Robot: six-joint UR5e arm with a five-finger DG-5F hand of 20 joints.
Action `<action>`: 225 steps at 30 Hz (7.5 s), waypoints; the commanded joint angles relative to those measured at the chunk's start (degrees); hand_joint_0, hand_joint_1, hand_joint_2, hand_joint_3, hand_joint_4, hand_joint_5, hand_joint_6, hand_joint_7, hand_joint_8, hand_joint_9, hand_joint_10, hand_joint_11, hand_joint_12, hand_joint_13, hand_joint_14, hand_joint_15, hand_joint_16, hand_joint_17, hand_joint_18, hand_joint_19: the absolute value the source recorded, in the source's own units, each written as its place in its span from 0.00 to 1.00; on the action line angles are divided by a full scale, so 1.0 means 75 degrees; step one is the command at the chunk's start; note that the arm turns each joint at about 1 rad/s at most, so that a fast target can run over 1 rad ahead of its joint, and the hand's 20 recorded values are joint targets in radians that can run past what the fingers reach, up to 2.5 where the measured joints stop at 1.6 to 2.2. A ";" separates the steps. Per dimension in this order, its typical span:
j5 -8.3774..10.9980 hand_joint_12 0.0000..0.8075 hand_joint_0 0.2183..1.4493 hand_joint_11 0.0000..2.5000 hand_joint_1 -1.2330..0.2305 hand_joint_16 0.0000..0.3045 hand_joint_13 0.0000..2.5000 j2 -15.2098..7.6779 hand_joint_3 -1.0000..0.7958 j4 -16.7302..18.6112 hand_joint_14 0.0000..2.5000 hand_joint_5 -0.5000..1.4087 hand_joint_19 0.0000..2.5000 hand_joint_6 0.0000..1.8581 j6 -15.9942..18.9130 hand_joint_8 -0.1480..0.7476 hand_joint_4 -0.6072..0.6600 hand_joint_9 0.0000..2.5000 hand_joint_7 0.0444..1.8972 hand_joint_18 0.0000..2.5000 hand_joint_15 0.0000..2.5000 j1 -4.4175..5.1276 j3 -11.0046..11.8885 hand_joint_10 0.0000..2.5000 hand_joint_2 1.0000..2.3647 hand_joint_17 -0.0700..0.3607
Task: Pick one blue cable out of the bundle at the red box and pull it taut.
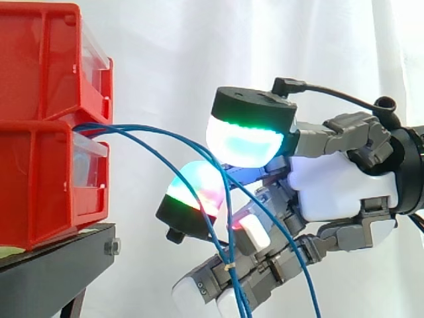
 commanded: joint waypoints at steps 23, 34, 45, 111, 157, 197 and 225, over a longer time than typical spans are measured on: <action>-0.0020 0.49 0.27 0.29 0.39 0.17 0.21 -0.0001 0.40 0.0000 0.00 0.21 0.15 0.41 0.0003 0.61 0.57 0.43 0.51 0.19 0.08 0.0000 -0.0001 0.00 0.01 0.44; 0.0003 0.49 0.29 0.32 0.28 0.17 0.21 -0.0001 0.32 0.0000 0.00 0.19 0.14 0.46 0.0003 0.61 0.58 0.42 0.45 0.21 0.08 0.0000 -0.0001 0.00 0.00 0.44; -0.0020 0.50 0.25 0.31 0.35 0.18 0.23 -0.0001 0.28 0.0000 0.00 0.21 0.13 0.45 0.0003 0.62 0.59 0.44 0.46 0.23 0.08 0.0000 -0.0001 0.00 0.00 0.45; -0.0008 0.53 0.31 0.35 0.28 0.19 0.25 -0.0001 0.50 0.0000 0.00 0.22 0.12 0.49 -0.0032 0.67 0.58 0.47 0.50 0.25 0.08 0.0012 -0.0001 0.00 0.01 0.47; -0.0043 0.55 0.36 0.31 0.21 0.20 0.27 -0.0001 0.60 0.0562 0.00 0.23 0.11 0.49 0.0003 0.70 0.48 0.48 0.60 0.28 0.09 0.0094 -0.1032 0.00 0.00 0.49; 0.0003 0.54 0.36 0.28 0.22 0.20 0.27 -0.0001 0.58 0.1289 0.00 0.22 0.11 0.50 -0.0079 0.69 0.49 0.45 0.57 0.26 0.09 0.0105 -0.1337 0.00 0.01 0.48; 0.0003 0.54 0.35 0.28 0.23 0.20 0.26 -0.0001 0.58 0.1289 0.00 0.22 0.11 0.50 -0.0079 0.69 0.50 0.45 0.57 0.26 0.09 0.0105 -0.1337 0.00 0.01 0.48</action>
